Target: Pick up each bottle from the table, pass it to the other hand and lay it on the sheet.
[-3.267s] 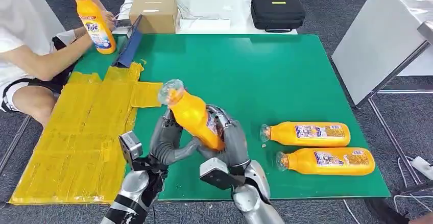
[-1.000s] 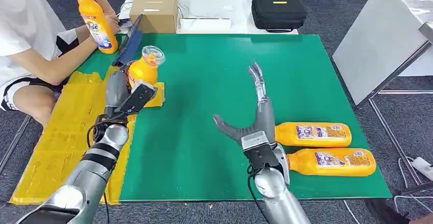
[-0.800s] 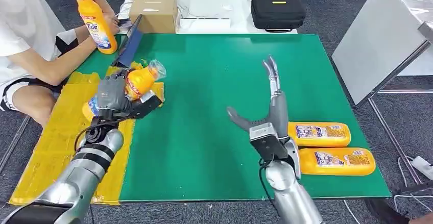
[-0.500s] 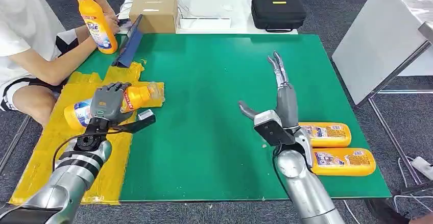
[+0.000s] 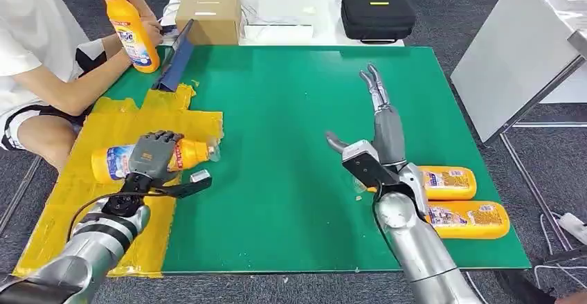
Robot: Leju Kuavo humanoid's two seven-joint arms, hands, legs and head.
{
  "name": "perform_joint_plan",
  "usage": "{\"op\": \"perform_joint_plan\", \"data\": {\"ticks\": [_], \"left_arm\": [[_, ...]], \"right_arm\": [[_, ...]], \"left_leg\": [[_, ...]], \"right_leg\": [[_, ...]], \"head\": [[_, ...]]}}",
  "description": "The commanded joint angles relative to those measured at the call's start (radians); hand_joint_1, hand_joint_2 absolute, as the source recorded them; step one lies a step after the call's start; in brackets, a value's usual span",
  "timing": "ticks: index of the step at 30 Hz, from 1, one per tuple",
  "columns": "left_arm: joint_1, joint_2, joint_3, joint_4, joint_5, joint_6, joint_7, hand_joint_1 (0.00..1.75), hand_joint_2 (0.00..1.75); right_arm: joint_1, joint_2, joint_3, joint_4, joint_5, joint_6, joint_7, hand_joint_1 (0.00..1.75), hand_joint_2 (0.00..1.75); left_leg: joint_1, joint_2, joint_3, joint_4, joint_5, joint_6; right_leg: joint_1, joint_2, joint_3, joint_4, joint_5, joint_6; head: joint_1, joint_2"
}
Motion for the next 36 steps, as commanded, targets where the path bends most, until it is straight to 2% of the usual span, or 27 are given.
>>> {"op": "perform_joint_plan", "data": {"ticks": [1, 2, 3, 4, 6, 7, 13, 14, 18, 20, 22, 23, 24, 25, 28, 29, 31, 32, 34, 36], "left_arm": [[-0.033, -0.009, -0.045, 0.087, 0.002, -0.001, -0.004, 0.86, 1.75], [-0.033, -0.009, -0.045, 0.087, 0.002, -0.001, -0.004, 0.86, 1.75], [-0.033, -0.009, -0.045, 0.087, 0.002, -0.001, -0.004, 0.65, 1.75], [-0.03, -0.012, -0.025, 0.086, 0.009, -0.001, -0.017, 0.0, 1.75], [-0.024, -0.029, 0.009, 0.101, 0.02, -0.001, -0.032, 0.0, 1.75], [-0.036, -0.01, -0.117, 0.119, 0.126, -0.001, 0.002, 0.0, 1.75], [-0.016, -0.024, -0.063, 0.183, 0.088, -0.001, -0.004, 0.0, 1.75], [-0.016, -0.024, -0.063, 0.183, 0.088, -0.001, -0.004, 0.0, 1.75], [-0.022, -0.043, 0.001, 0.235, 0.14, -0.001, -0.064, 0.0, 1.75], [-0.022, -0.082, 0.062, 0.191, 0.189, -0.001, -0.108, 0.0, 1.75], [-0.027, -0.123, 0.124, 0.161, 0.266, -0.001, -0.202, 0.0, 1.75], [-0.03, -0.128, 0.123, 0.163, 0.265, -0.002, -0.2, 0.0, 1.75], [-0.036, -0.156, 0.167, 0.15, 0.356, -0.037, -0.286, 0.0, 1.75], [-0.03, -0.178, 0.199, 0.118, 0.432, -0.066, -0.361, 0.0, 1.75], [0.016, -0.207, 0.193, -0.03, 0.526, -0.117, -0.433, 0.0, 1.75], [0.058, -0.221, 0.191, -0.143, 0.629, -0.158, -0.508, 0.0, 1.75], [0.168, -0.221, 0.125, -0.44, 0.746, -0.296, -0.503, 0.0, 1.75], [0.204, -0.211, 0.092, -0.536, 0.745, -0.324, -0.443, 0.0, 1.75], [0.262, -0.19, 0.028, -0.688, 0.695, -0.284, -0.39, 0.0, 1.75], [0.293, -0.185, 0.0, -0.773, 0.694, -0.247, -0.401, 0.0, 1.75]], "right_arm": [[-0.041, -0.001, 0.025, 0.083, -0.005, -0.005, -0.002, 0.0, 1.75], [-0.041, -0.001, 0.025, 0.083, -0.005, -0.005, -0.002, 0.0, 1.75], [-0.041, -0.001, 0.025, 0.083, -0.005, -0.005, -0.002, 0.0, 1.75], [-0.045, -0.006, 0.023, 0.084, -0.005, -0.002, -0.002, 0.0, 1.75], [-0.046, -0.01, 0.021, 0.088, 0.0, -0.004, 0.001, 0.0, 1.75], [-0.048, -0.011, 0.021, 0.093, 0.005, -0.003, 0.009, 0.0, 1.75], [-0.045, -0.023, 0.019, 0.101, 0.025, 0.003, 0.008, 0.0, 1.75], [-0.045, -0.023, 0.019, 0.101, 0.025, 0.003, 0.008, 0.0, 1.75], [-0.047, -0.027, 0.02, 0.104, 0.049, 0.008, 0.023, 0.0, 1.75], [-0.03, -0.03, 0.009, 0.094, 0.067, 0.012, 0.037, 0.0, 1.75], [-0.009, -0.032, -0.001, 0.077, 0.093, 0.013, 0.045, 0.0, 1.75], [-0.005, -0.033, -0.002, 0.076, 0.093, 0.014, 0.045, 0.0, 1.75], [0.003, -0.036, -0.006, 0.067, 0.12, 0.017, 0.047, 0.0, 1.75], [0.003, -0.044, -0.002, 0.068, 0.15, 0.023, 0.06, 0.0, 1.75], [0.012, -0.05, -0.016, 0.057, 0.19, 0.038, 0.069, 0.0, 1.75], [0.0, -0.09, 0.027, 0.069, 0.288, 0.072, 0.091, 0.0, 1.75], [-0.011, -0.157, 0.05, 0.091, 0.373, 0.114, 0.118, 0.0, 1.75], [-0.011, -0.171, 0.041, 0.098, 0.385, 0.123, 0.114, 0.0, 1.75], [0.0, -0.199, 0.018, 0.096, 0.398, 0.139, 0.109, 0.0, 1.75], [0.01, -0.219, -0.001, 0.089, 0.4, 0.155, 0.121, 0.0, 1.75]], "left_leg": [[0.001, -0.002, 0.007, 0.001, -0.004, -0.003], [0.001, -0.001, 0.005, 0.0, -0.003, -0.002], [0.001, -0.002, 0.008, 0.001, -0.004, -0.003], [0.001, -0.002, 0.006, 0.001, -0.003, -0.003], [0.001, -0.002, 0.007, 0.001, -0.004, -0.003], [0.001, -0.002, 0.005, 0.0, -0.002, -0.002], [0.001, -0.002, 0.009, 0.001, -0.005, -0.003], [0.001, -0.001, 0.006, 0.0, -0.003, -0.002], [0.0, -0.001, 0.005, 0.0, -0.002, -0.002], [0.0, -0.001, 0.004, 0.0, -0.002, -0.002], [0.001, -0.004, 0.009, 0.001, -0.004, -0.003], [0.0, -0.004, 0.005, 0.0, -0.001, -0.002], [0.001, -0.004, 0.004, 0.0, -0.001, -0.001], [0.001, -0.006, 0.006, 0.001, -0.002, -0.002], [0.0, -0.006, 0.002, 0.0, 0.001, 0.0], [0.001, -0.01, 0.006, 0.002, -0.002, -0.001], [0.0, -0.006, 0.005, 0.002, -0.002, -0.001], [-0.001, -0.006, 0.003, 0.001, -0.001, 0.0], [-0.001, -0.005, 0.004, 0.001, -0.002, 0.0], [-0.001, -0.007, 0.005, 0.002, -0.003, 0.0]], "right_leg": [[0.0, 0.001, 0.008, 0.0, -0.003, -0.001], [0.0, 0.001, 0.006, 0.0, -0.002, -0.001], [0.001, 0.001, 0.008, 0.0, -0.003, -0.002], [0.0, 0.001, 0.006, 0.0, -0.003, -0.001], [0.0, 0.001, 0.007, 0.001, -0.003, -0.002], [0.0, 0.001, 0.005, 0.0, -0.002, -0.001], [0.0, 0.002, 0.009, 0.0, -0.004, -0.002], [0.0, 0.001, 0.006, 0.0, -0.002, -0.001], [0.0, 0.002, 0.005, -0.001, -0.001, -0.001], [0.0, 0.001, 0.005, -0.001, -0.001, -0.001], [0.0, 0.0, 0.009, 0.0, -0.004, -0.002], [0.0, -0.002, 0.006, -0.001, -0.002, -0.001], [0.0, -0.002, 0.005, -0.001, -0.001, -0.001], [0.0, -0.003, 0.007, -0.001, -0.003, -0.001], [0.0, -0.003, 0.002, -0.001, -0.001, 0.0], [0.0, -0.005, 0.008, 0.0, -0.004, -0.001], [0.0, -0.003, 0.006, 0.0, -0.003, 0.0], [-0.001, -0.003, 0.005, -0.001, -0.002, 0.0], [-0.001, -0.002, 0.006, -0.001, -0.002, 0.0], [-0.001, -0.003, 0.008, -0.001, -0.003, 0.0]], "head": [[0.0, 0.0], [0.0, 0.0], [0.0, 0.0], [0.0, 0.0], [0.0, 0.0], [0.0, 0.0], [0.0, 0.0], [0.0, 0.0], [0.0, 0.0], [0.0, 0.0], [0.0, 0.0], [0.0, 0.0], [0.0, 0.0], [0.0, 0.0], [0.0, 0.0], [0.0, 0.0], [0.0, 0.0], [0.0, 0.0], [-0.001, 0.0], [0.0, 0.0]]}}
